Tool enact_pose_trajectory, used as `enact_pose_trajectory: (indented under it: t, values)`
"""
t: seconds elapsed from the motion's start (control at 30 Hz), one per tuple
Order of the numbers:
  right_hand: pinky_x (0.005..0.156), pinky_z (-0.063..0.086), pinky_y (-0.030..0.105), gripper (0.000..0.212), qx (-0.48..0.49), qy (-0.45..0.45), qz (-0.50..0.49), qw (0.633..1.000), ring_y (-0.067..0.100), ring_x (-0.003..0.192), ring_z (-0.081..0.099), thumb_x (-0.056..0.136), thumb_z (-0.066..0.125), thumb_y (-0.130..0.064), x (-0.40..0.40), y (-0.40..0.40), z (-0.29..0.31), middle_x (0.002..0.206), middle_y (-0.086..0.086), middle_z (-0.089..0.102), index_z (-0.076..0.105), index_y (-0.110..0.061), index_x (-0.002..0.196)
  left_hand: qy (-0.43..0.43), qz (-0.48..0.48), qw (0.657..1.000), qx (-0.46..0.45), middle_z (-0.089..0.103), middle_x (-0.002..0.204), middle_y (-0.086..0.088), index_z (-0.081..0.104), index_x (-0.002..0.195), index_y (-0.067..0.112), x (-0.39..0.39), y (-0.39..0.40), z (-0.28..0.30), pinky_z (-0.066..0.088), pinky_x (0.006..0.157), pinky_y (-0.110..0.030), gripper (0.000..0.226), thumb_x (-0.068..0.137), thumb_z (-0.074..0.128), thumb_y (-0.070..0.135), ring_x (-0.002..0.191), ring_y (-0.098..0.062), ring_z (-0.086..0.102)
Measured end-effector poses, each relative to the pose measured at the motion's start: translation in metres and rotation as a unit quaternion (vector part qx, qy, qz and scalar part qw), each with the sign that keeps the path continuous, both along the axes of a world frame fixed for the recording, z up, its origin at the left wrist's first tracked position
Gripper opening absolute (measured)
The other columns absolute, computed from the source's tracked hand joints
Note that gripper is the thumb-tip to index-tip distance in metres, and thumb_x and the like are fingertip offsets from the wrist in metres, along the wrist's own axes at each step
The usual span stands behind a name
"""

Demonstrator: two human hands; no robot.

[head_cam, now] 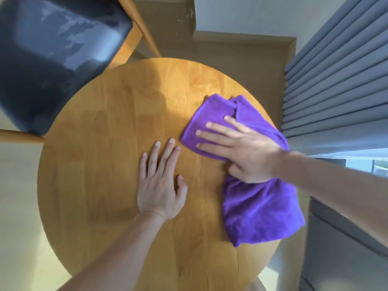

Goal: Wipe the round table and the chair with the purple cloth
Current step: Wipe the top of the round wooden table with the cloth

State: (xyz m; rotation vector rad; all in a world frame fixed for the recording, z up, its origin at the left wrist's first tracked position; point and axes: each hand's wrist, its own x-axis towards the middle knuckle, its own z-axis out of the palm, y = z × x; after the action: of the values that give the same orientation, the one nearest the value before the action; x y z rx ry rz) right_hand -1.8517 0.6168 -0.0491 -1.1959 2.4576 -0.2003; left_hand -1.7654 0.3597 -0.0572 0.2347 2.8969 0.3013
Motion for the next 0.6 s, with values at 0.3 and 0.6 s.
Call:
enact_pose_trajectory:
  t: [0.3, 0.6]
  values:
    - [0.124, 0.001, 0.057, 0.087, -0.010, 0.050, -0.396, 0.917, 0.027, 0.157, 0.007, 0.078, 0.047, -0.038, -0.023, -0.065, -0.001, 0.170, 0.002, 0.013, 0.024, -0.022, 0.160, 0.003, 0.000, 1.000, 0.003, 0.019, 0.171, 0.007, 0.035, 0.157, 0.018, 0.001, 0.000, 0.001, 0.010, 0.128, -0.052, 0.073, 0.086, 0.042, 0.031, 0.160, -0.020, 0.007]
    - [0.125, -0.002, 0.053, 0.085, -0.050, 0.011, -0.168, 0.984, 0.021, 0.157, 0.001, 0.077, 0.036, -0.035, 0.020, -0.075, -0.003, 0.170, -0.001, 0.008, 0.026, -0.020, 0.160, 0.030, 0.191, 0.981, 0.004, 0.016, 0.172, -0.002, 0.032, 0.157, 0.020, 0.003, 0.001, -0.005, 0.010, 0.127, -0.055, 0.074, 0.085, 0.039, 0.032, 0.160, -0.024, 0.006]
